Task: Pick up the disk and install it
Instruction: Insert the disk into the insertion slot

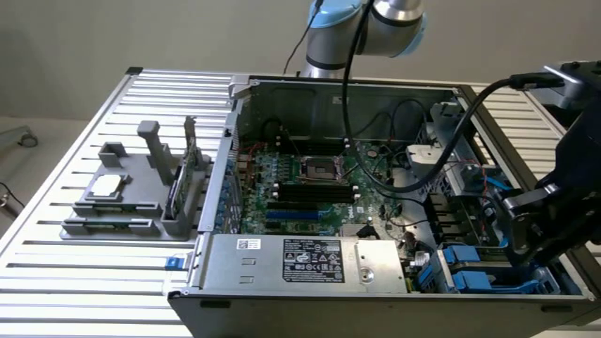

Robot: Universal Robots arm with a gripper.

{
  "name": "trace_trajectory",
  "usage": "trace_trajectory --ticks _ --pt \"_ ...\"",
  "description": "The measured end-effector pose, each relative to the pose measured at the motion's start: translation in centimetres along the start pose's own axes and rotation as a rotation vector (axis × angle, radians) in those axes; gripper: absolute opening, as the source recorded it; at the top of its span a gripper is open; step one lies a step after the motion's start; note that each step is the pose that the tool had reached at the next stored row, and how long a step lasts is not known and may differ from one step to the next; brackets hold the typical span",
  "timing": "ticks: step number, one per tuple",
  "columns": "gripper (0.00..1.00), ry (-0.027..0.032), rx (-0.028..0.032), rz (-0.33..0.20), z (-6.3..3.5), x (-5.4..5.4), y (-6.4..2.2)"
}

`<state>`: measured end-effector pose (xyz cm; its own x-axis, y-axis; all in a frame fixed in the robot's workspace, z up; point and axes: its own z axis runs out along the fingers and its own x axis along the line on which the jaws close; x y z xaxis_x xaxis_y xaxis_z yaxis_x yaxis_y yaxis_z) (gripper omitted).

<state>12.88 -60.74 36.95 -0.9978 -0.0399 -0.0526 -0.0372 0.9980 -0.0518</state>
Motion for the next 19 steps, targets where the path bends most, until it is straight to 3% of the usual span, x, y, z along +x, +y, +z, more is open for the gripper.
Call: trace_trajectory --ticks 6,11,13,19 --pt "0.33 0.0056 0.0038 0.108 0.49 0.0 0.02" --pt "0.33 0.0104 -0.0025 0.198 1.05 0.1 0.06" --pt "0.33 0.0122 -0.0100 0.226 1.21 0.1 0.06" --pt "0.33 0.0182 -0.0413 0.309 1.60 0.1 0.08"
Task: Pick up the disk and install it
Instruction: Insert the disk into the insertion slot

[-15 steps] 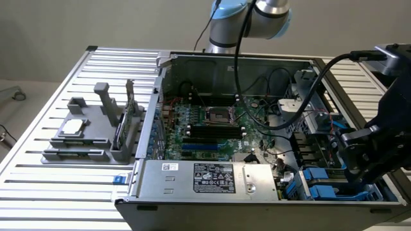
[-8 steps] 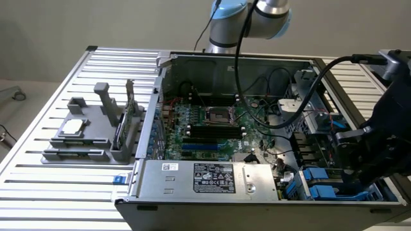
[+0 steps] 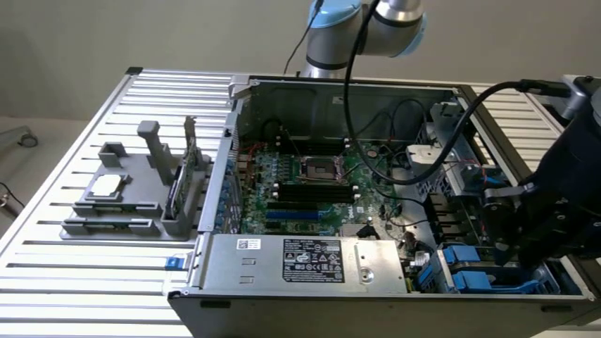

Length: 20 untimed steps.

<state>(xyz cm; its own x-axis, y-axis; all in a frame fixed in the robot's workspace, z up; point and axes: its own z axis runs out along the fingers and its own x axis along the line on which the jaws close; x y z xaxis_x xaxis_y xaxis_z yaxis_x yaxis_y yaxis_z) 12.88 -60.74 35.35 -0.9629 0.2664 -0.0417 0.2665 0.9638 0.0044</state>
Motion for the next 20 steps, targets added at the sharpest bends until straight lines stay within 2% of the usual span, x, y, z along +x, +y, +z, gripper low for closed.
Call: trace_trajectory --ticks 13,17,20 --pt "0.33 0.0174 -0.0587 0.179 0.73 0.02 0.00" --pt "0.33 0.0220 -0.0744 0.233 0.93 0.02 0.00" --pt "0.33 0.0239 -0.0827 0.273 1.04 0.02 0.01"
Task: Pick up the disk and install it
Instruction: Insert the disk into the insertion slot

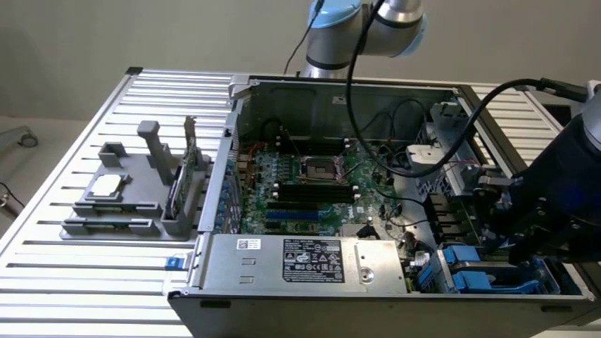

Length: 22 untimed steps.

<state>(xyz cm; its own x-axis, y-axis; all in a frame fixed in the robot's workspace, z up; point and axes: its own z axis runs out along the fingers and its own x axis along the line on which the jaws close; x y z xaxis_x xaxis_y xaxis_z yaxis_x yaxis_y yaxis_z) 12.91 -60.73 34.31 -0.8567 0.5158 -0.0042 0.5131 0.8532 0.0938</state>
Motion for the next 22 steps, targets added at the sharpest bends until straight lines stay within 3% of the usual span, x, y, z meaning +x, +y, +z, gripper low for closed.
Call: trace_trajectory --ticks 4,22 --pt "0.33 -0.0013 -0.0035 0.037 0.04 -0.1 0.05" --pt "0.33 -0.0071 -0.0070 0.116 0.13 -1.4 1.01"
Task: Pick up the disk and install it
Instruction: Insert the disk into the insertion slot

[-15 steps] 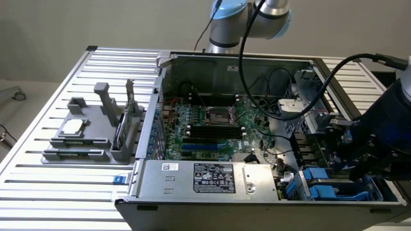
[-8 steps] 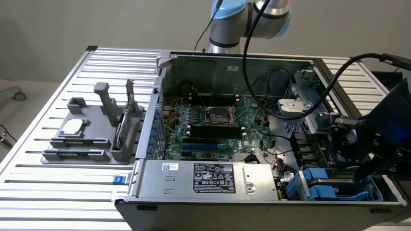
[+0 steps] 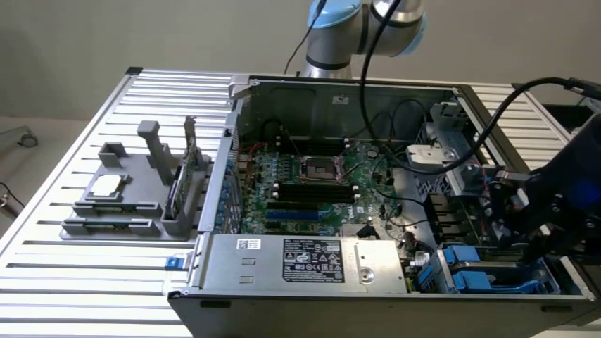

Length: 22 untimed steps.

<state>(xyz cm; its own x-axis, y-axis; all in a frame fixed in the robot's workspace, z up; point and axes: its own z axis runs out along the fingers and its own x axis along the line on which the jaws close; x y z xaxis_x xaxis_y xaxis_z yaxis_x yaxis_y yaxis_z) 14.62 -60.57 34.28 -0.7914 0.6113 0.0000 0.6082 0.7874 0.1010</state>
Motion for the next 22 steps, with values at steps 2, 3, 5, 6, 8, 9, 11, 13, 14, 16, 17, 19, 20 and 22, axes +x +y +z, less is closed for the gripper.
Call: trace_trajectory --ticks 2,3,5,6,8,9,11,13,14,16,17,19,20,22 --pt "0.33 -0.0006 -0.0007 0.011 0.01 -0.10 0.10" --pt "0.33 -0.0007 -0.0012 0.016 0.02 -0.15 0.14" --pt "0.33 -0.0011 -0.0020 0.026 0.03 -0.25 0.24" --pt "0.33 -0.0013 -0.0024 0.031 0.03 -0.30 0.28" --pt "0.33 -0.0018 -0.0032 0.042 0.04 -0.40 0.37" --pt "0.33 -0.0020 -0.0036 0.047 0.05 -0.44 0.41" --pt "0.33 -0.0026 -0.0043 0.059 0.06 -0.52 0.50" --pt "0.33 -0.0036 -0.0046 0.071 0.06 -0.58 0.56" --pt "0.33 -0.0042 -0.0048 0.077 0.06 -0.61 0.59" --pt "0.33 -0.0053 -0.0050 0.089 0.07 -0.67 0.66" --pt "0.33 -0.0058 -0.0052 0.095 0.09 -0.70 0.70" --pt "0.33 -0.0071 -0.0050 0.107 0.09 -0.76 0.78" --pt "0.33 -0.0077 -0.0051 0.113 0.09 -0.78 0.82" --pt "0.33 -0.0091 -0.0051 0.126 0.10 -0.82 0.90"
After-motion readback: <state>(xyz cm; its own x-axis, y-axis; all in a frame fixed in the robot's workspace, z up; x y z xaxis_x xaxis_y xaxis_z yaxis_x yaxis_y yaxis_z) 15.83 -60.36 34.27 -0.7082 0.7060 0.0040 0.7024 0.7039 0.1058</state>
